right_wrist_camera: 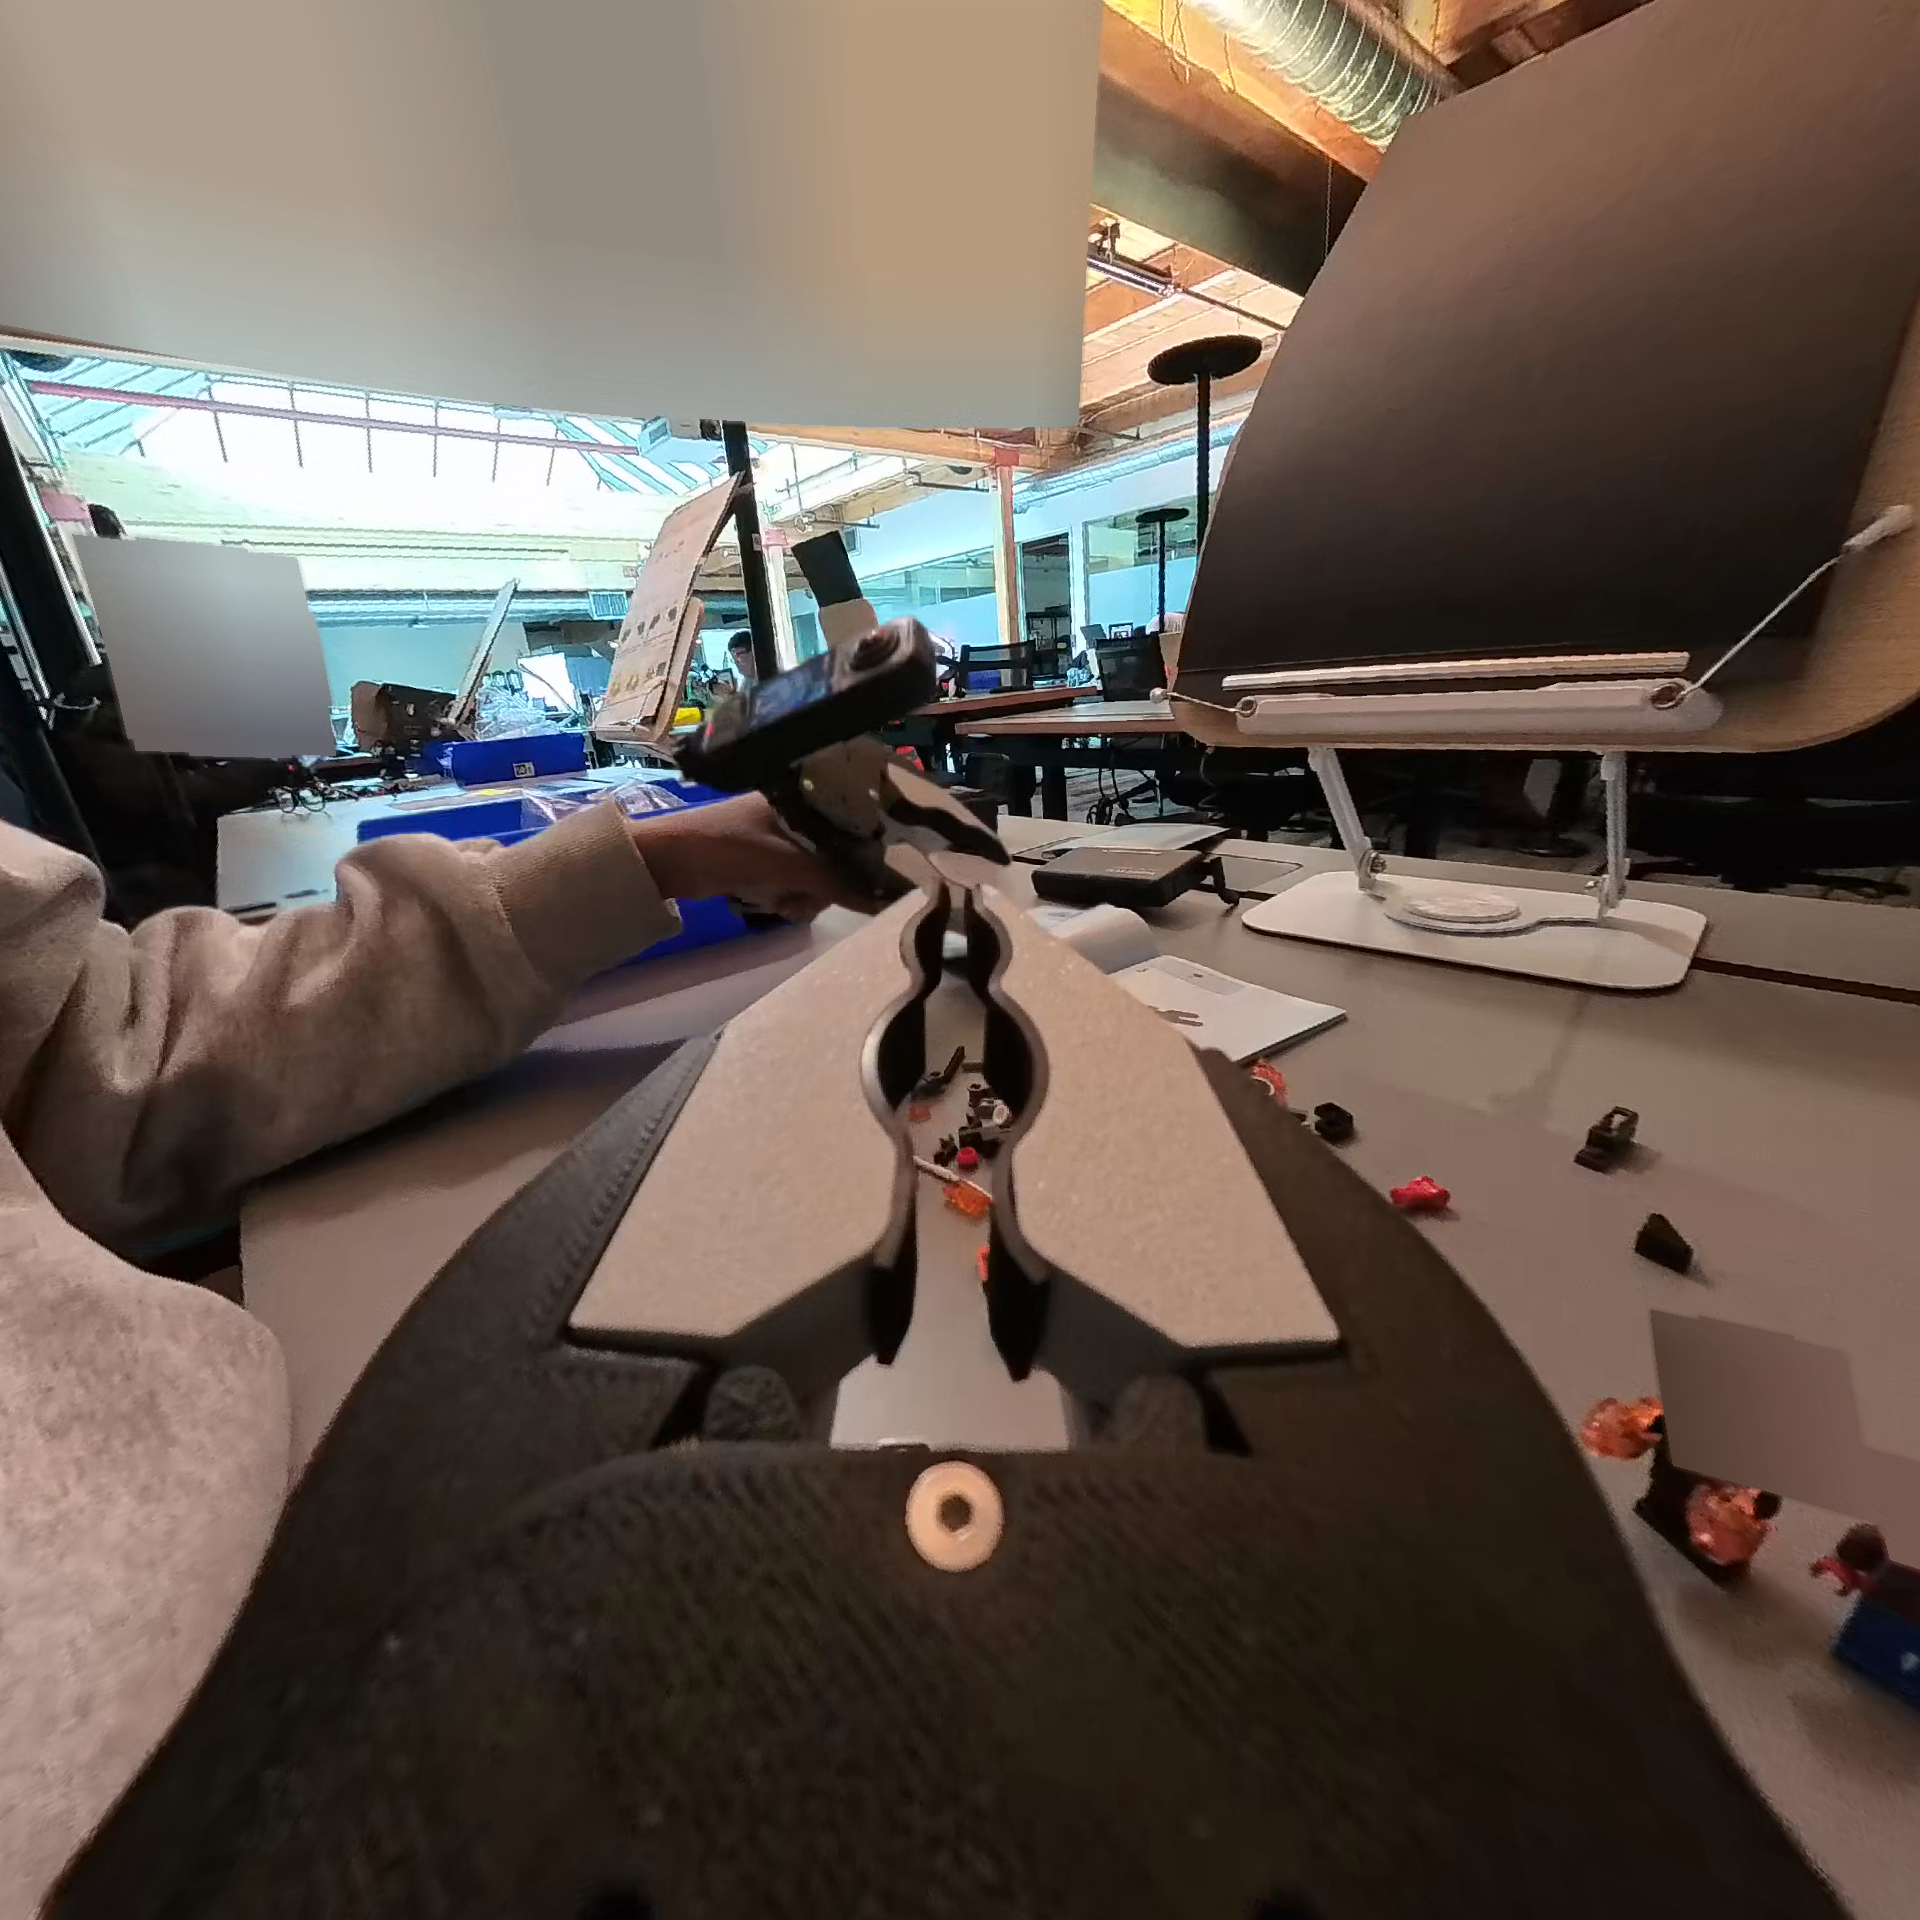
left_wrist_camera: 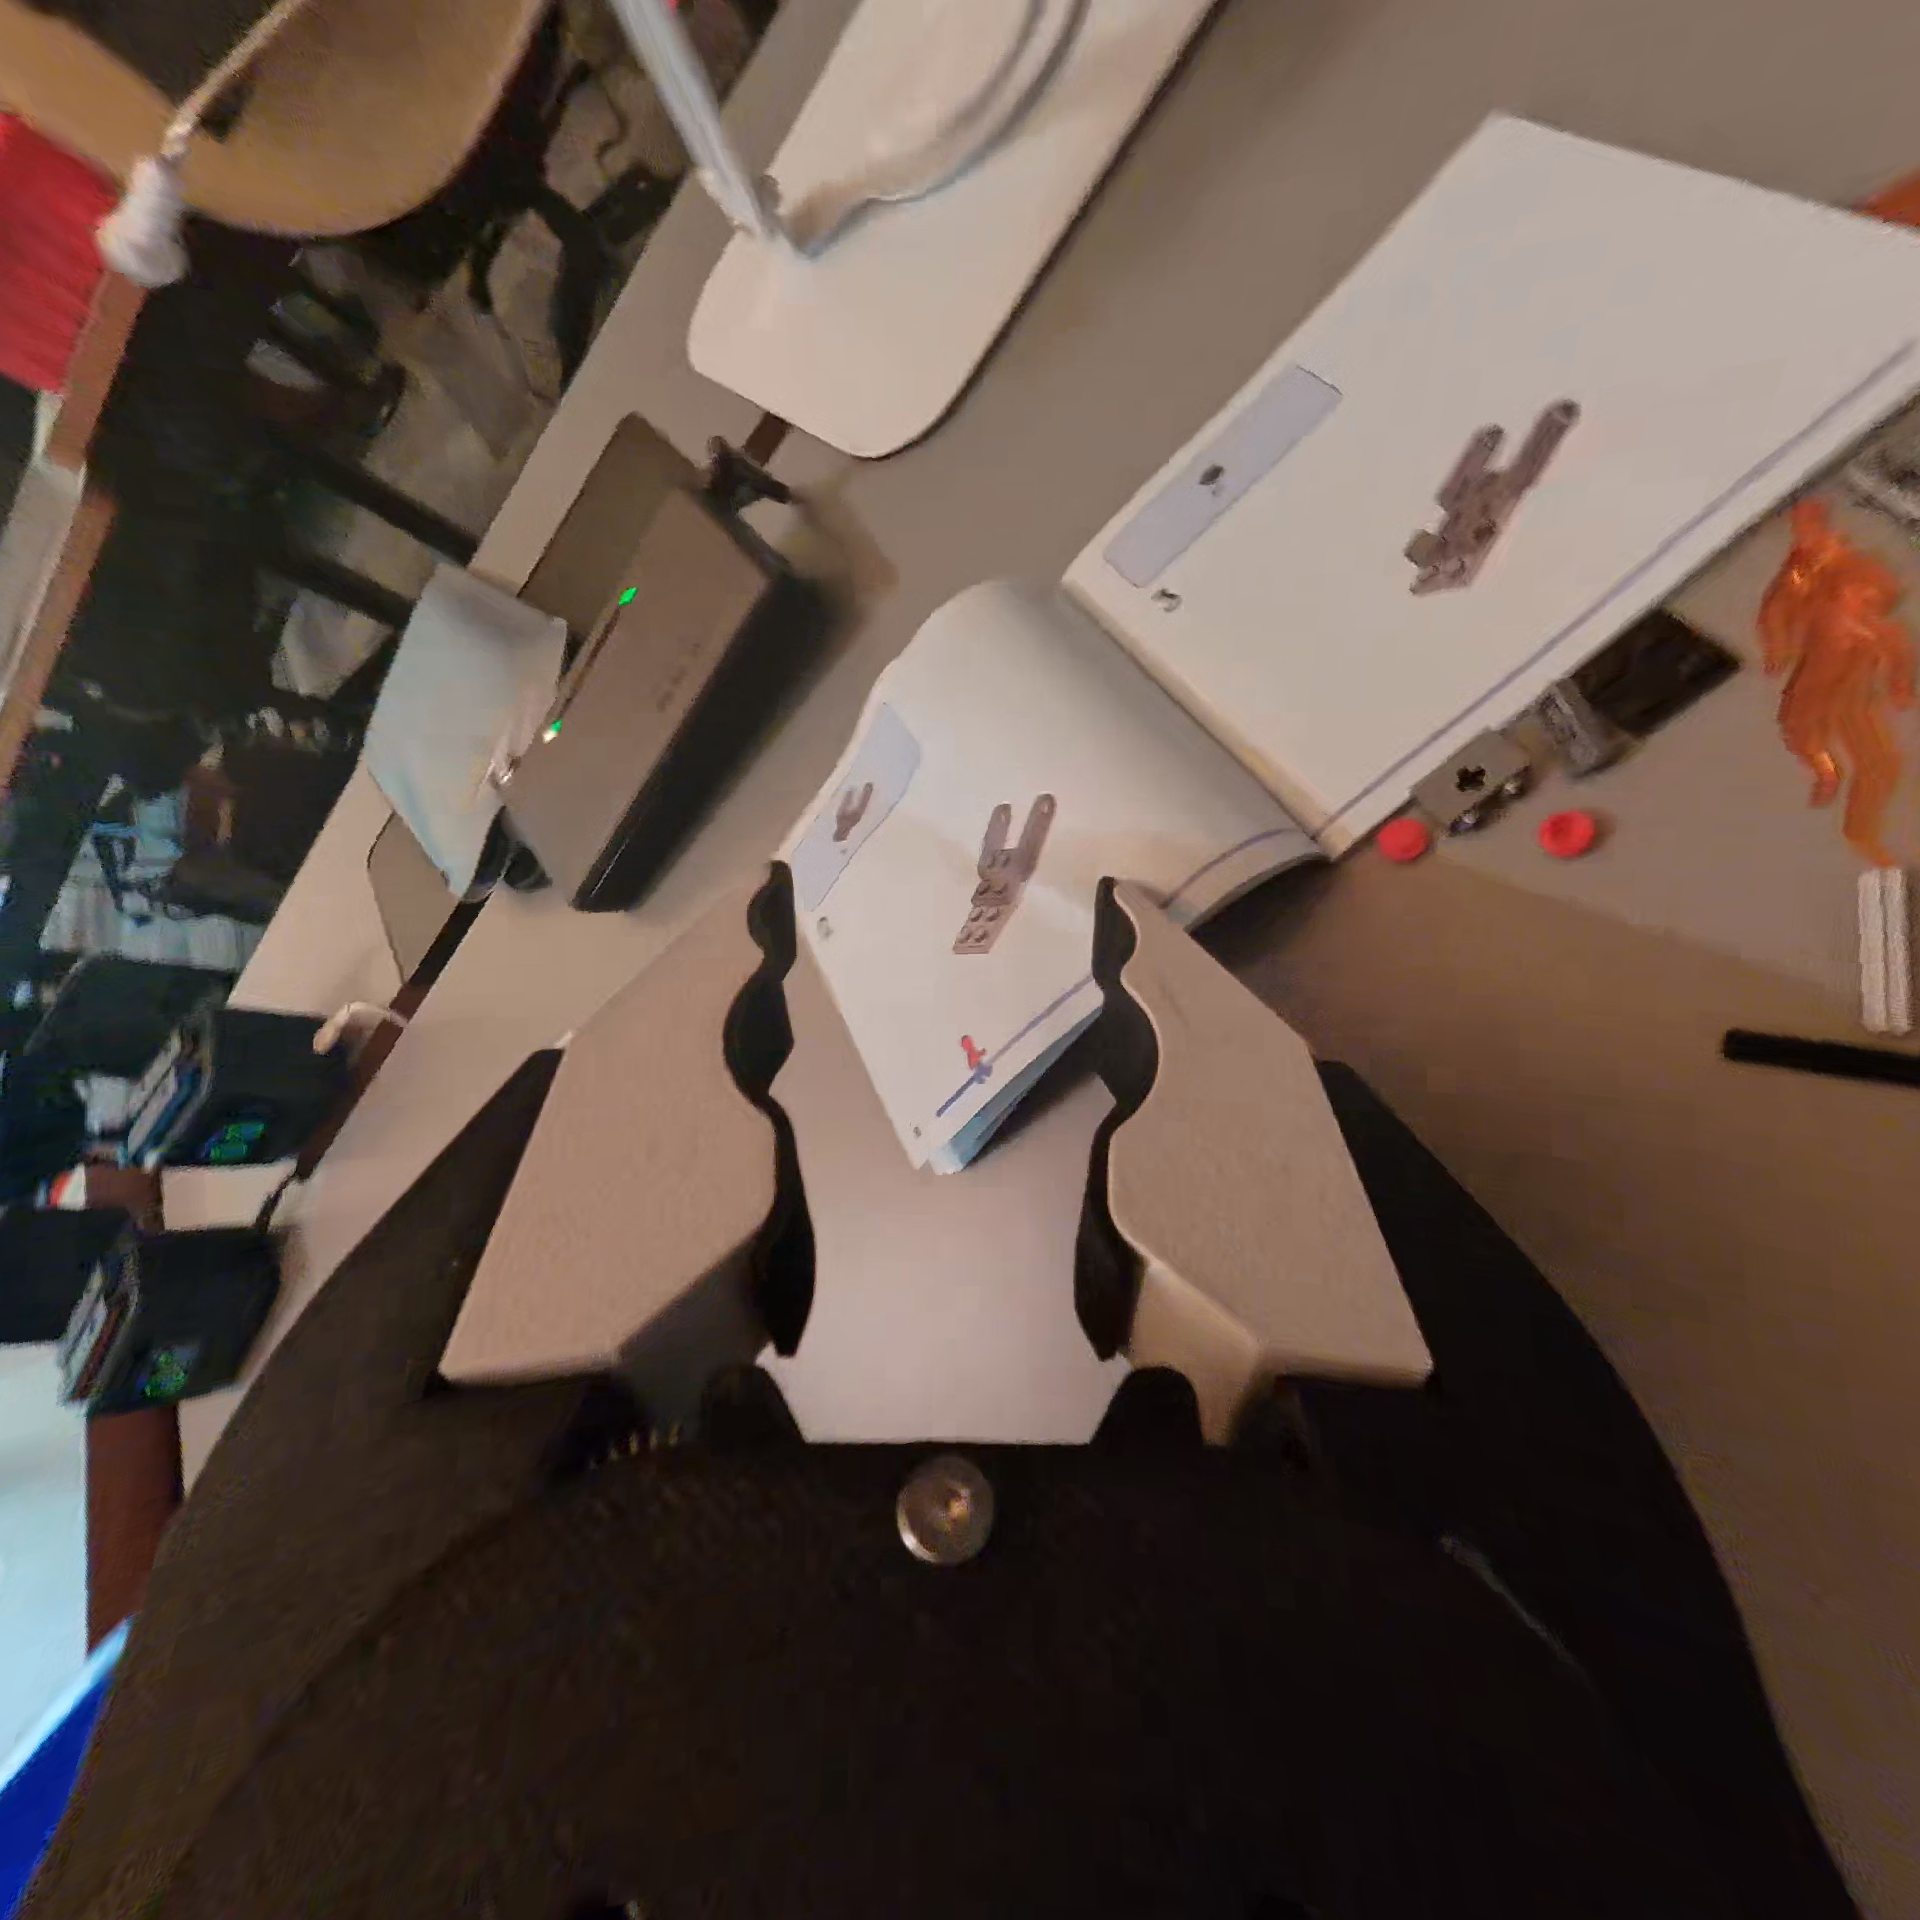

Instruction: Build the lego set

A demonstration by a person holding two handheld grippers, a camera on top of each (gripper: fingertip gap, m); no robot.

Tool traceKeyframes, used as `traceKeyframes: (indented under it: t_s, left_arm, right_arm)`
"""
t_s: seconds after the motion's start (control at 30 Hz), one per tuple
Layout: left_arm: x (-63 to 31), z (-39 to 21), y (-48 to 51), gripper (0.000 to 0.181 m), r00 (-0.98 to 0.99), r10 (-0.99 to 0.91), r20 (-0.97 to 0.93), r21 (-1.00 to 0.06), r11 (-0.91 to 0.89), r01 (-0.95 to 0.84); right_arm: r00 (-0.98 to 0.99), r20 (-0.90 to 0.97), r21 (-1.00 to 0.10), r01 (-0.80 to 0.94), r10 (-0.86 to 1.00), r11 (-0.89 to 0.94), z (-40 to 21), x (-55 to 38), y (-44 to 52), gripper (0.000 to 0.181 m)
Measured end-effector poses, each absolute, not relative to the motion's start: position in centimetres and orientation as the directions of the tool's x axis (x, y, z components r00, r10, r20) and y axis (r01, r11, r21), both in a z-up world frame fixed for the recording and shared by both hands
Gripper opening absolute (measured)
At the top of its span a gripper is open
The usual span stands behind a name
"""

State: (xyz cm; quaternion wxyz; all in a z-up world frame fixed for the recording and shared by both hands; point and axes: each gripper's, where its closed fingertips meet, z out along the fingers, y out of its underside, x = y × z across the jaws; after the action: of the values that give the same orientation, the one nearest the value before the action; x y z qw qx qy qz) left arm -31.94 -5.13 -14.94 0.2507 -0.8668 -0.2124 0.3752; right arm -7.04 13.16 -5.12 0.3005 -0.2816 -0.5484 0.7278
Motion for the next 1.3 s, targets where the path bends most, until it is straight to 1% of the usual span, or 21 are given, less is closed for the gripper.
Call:
traceKeyframes:
  t_s: [0.1, 0.17, 0.3, 0.4, 0.47, 0.6, 0.63, 0.67, 0.73, 0.8, 0.83, 0.87, 0.9, 0.97, 1.03, 1.1, 1.17, 1.23, 1.3]
  left_arm:
    - [-31.3, -16.5, -5.1, 0.057, 0.677, 0.454, -0.580, -0.501, -0.853, 0.143]
    - [-31.2, -16.8, -5.3, 0.056, 0.676, 0.426, -0.601, -0.472, -0.872, 0.130]
    - [-30.2, -16.6, -4.7, 0.056, 0.717, 0.433, -0.546, -0.531, -0.841, 0.104]
    - [-29.4, -16.3, -3.7, 0.057, 0.746, 0.408, -0.526, -0.565, -0.823, 0.053]
    - [-29.4, -16.3, -3.2, 0.056, 0.739, 0.393, -0.548, -0.559, -0.829, 0.026]
    - [-29.8, -17.3, -1.9, 0.050, 0.707, 0.365, -0.605, -0.518, -0.856, -0.001]
    - [-29.9, -17.6, -1.7, 0.043, 0.692, 0.352, -0.631, -0.494, -0.869, -0.008]
    - [-30.1, -17.5, -1.6, 0.041, 0.657, 0.338, -0.673, -0.469, -0.883, -0.026]
    - [-30.3, -17.3, -1.7, 0.032, 0.606, 0.305, -0.735, -0.420, -0.906, -0.053]
    - [-30.4, -17.1, -1.7, 0.025, 0.588, 0.309, -0.747, -0.420, -0.906, -0.058]
    - [-30.5, -17.0, -1.7, 0.020, 0.585, 0.319, -0.746, -0.430, -0.901, -0.057]
    - [-30.6, -16.7, -1.7, 0.007, 0.574, 0.333, -0.748, -0.445, -0.893, -0.062]
    - [-30.7, -16.3, -1.6, 0.001, 0.562, 0.348, -0.750, -0.462, -0.884, -0.068]
    - [-31.2, -15.1, -1.8, 0.000, 0.540, 0.408, -0.736, -0.513, -0.857, -0.053]
    - [-31.9, -13.3, -1.9, 0.000, 0.522, 0.511, -0.683, -0.610, -0.792, -0.023]
    - [-32.7, -11.0, -2.2, 0.000, 0.499, 0.647, -0.576, -0.734, -0.679, 0.034]
    - [-33.6, -9.3, -2.9, 0.000, 0.472, 0.763, -0.442, -0.828, -0.549, 0.112]
    - [-34.2, -8.7, -3.6, 0.000, 0.458, 0.821, -0.341, -0.867, -0.464, 0.185]
    - [-34.7, -8.9, -4.4, 0.000, 0.428, 0.843, -0.326, -0.867, -0.447, 0.220]
  right_arm:
    - [-0.664, -0.088, -0.965, -0.127, 0.742, -0.228, -5.1, -7.0, 13.2, 0.001]
    - [-0.665, -0.089, -0.965, -0.126, 0.741, -0.229, -5.1, -7.0, 13.2, 0.001]
    - [-0.670, -0.092, -0.965, -0.123, 0.737, -0.232, -5.1, -7.0, 13.1, 0.001]
    - [-0.675, -0.096, -0.965, -0.118, 0.731, -0.236, -5.1, -7.1, 13.0, 0.002]
    - [-0.677, -0.095, -0.965, -0.117, 0.729, -0.234, -5.1, -7.1, 12.9, 0.002]
    - [-0.679, -0.086, -0.968, -0.117, 0.729, -0.223, -5.2, -7.1, 12.7, 0.001]
    - [-0.680, -0.084, -0.968, -0.117, 0.729, -0.221, -5.2, -7.1, 12.6, 0.002]
    - [-0.680, -0.082, -0.969, -0.118, 0.729, -0.219, -5.2, -7.1, 12.6, 0.001]
    - [-0.678, -0.079, -0.969, -0.120, 0.731, -0.216, -5.2, -7.1, 12.6, 0.001]
    - [-0.677, -0.077, -0.969, -0.122, 0.732, -0.215, -5.2, -7.0, 12.7, 0.001]
    - [-0.677, -0.077, -0.969, -0.122, 0.732, -0.215, -5.2, -7.0, 12.7, 0.001]
    - [-0.677, -0.077, -0.969, -0.123, 0.732, -0.215, -5.2, -7.0, 12.7, 0.001]
    - [-0.676, -0.076, -0.969, -0.123, 0.733, -0.214, -5.2, -6.9, 12.7, 0.001]
    - [-0.674, -0.074, -0.969, -0.125, 0.735, -0.213, -5.2, -6.9, 12.7, 0.001]
    - [-0.672, -0.070, -0.970, -0.127, 0.737, -0.208, -5.2, -6.9, 12.7, 0.001]
    - [-0.672, -0.067, -0.971, -0.126, 0.738, -0.203, -5.2, -6.9, 12.6, 0.001]
    - [-0.671, -0.064, -0.972, -0.127, 0.739, -0.200, -5.3, -7.0, 12.6, 0.001]
    - [-0.670, -0.062, -0.972, -0.127, 0.740, -0.197, -5.3, -7.0, 12.6, 0.001]
    - [-0.670, -0.061, -0.972, -0.127, 0.740, -0.196, -5.3, -7.0, 12.6, 0.001]
